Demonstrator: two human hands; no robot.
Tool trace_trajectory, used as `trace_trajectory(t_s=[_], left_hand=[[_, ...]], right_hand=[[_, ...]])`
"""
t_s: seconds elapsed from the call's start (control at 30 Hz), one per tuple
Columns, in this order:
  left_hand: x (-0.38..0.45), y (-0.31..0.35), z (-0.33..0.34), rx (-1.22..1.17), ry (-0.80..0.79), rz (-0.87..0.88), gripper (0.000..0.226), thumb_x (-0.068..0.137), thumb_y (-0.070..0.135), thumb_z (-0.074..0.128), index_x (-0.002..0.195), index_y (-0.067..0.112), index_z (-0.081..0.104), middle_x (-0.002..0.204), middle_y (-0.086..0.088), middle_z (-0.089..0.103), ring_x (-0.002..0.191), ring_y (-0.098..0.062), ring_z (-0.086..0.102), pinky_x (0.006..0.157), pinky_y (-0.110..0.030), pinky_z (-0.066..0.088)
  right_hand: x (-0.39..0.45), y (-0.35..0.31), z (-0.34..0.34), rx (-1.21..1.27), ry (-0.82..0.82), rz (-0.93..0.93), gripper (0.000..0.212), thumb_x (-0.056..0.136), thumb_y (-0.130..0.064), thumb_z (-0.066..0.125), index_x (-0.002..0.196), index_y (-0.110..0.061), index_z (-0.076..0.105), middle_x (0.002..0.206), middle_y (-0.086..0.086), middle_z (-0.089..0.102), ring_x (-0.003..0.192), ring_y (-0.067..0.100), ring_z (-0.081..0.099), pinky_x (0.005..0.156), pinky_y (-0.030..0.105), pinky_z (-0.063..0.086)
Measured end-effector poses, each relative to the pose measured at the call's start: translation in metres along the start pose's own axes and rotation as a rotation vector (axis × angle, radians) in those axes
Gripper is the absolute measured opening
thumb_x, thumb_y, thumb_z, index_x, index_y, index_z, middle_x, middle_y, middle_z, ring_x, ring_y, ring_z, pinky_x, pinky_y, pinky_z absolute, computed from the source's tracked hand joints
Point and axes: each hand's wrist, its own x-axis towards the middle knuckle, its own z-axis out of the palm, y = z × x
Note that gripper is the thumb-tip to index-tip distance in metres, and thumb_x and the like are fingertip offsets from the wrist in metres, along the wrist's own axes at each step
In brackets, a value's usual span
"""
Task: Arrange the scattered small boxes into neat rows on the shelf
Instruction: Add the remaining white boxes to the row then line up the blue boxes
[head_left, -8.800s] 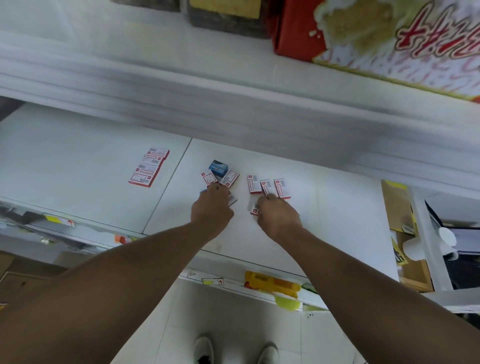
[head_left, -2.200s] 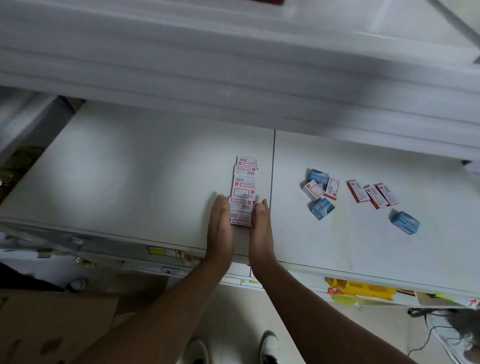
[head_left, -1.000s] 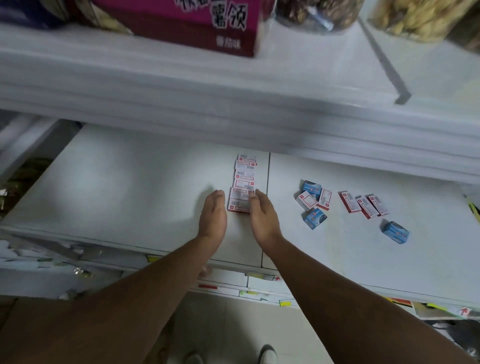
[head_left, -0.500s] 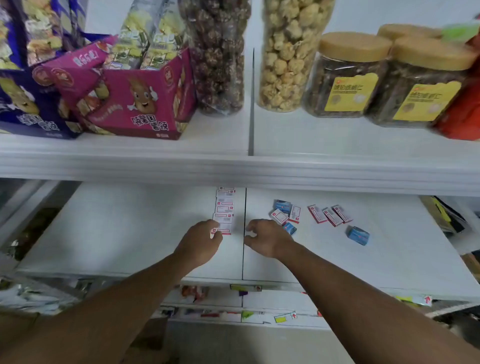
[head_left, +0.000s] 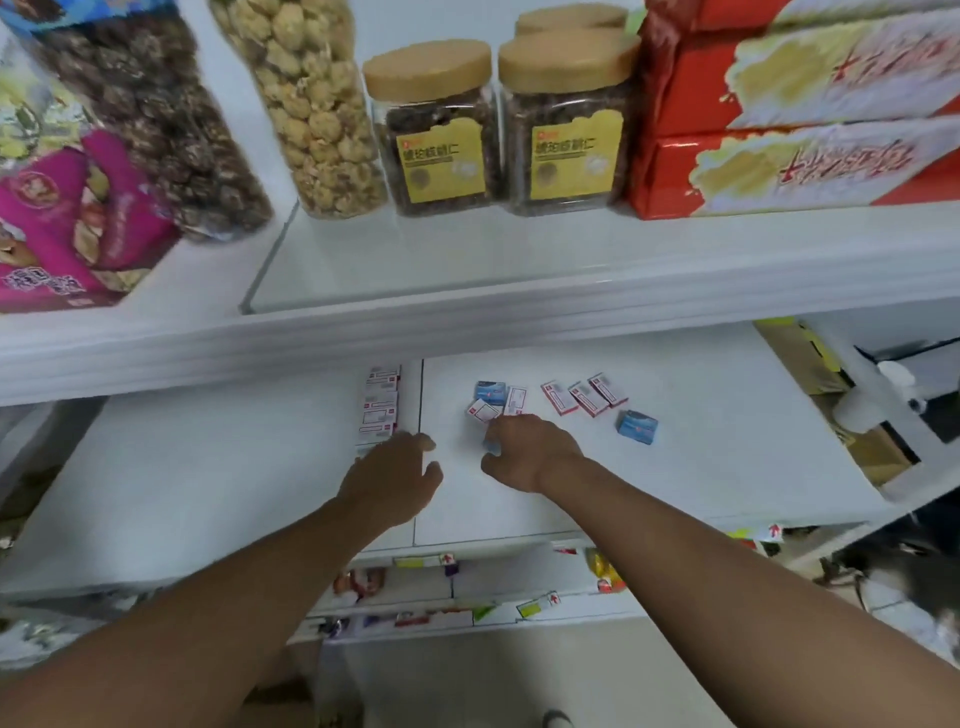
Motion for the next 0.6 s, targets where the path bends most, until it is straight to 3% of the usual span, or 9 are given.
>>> trace_trajectory(t_s=[0.1, 0.33, 0.6], left_hand=[[0.004, 0.024, -0.002, 0.017, 0.016, 0.048, 0.044, 0.105, 0.044, 0.052, 0.146, 0.027, 0.058, 0.15, 0.002, 0.059, 0.133, -0.022, 0.059, 0.108, -0.042, 0.052], [-0.003, 0.063, 0.007, 0.008, 0.029, 0.196, 0.045, 0.102, 0.047, 0.051, 0.144, 0.03, 0.058, 0.141, 0.002, 0.064, 0.117, -0.022, 0.064, 0.086, -0.035, 0.056], [-0.03, 0.074, 0.025, 0.055, 0.031, 0.278, 0.042, 0.103, 0.043, 0.049, 0.142, 0.03, 0.06, 0.146, 0.001, 0.061, 0.122, -0.023, 0.062, 0.087, -0.04, 0.057]], right_hand=[[-0.015, 0.019, -0.009, 0.007, 0.038, 0.037, 0.048, 0.09, -0.044, 0.058, 0.137, -0.037, 0.062, 0.137, -0.003, 0.065, 0.117, 0.026, 0.064, 0.097, 0.042, 0.056], [-0.055, 0.048, -0.005, -0.014, 0.095, 0.201, 0.046, 0.098, -0.045, 0.06, 0.14, -0.026, 0.059, 0.137, 0.001, 0.064, 0.12, 0.024, 0.062, 0.097, 0.037, 0.053], [-0.114, 0.049, 0.012, -0.071, 0.09, 0.318, 0.043, 0.099, -0.044, 0.061, 0.138, -0.026, 0.062, 0.138, 0.001, 0.065, 0.122, 0.025, 0.062, 0.095, 0.037, 0.05]])
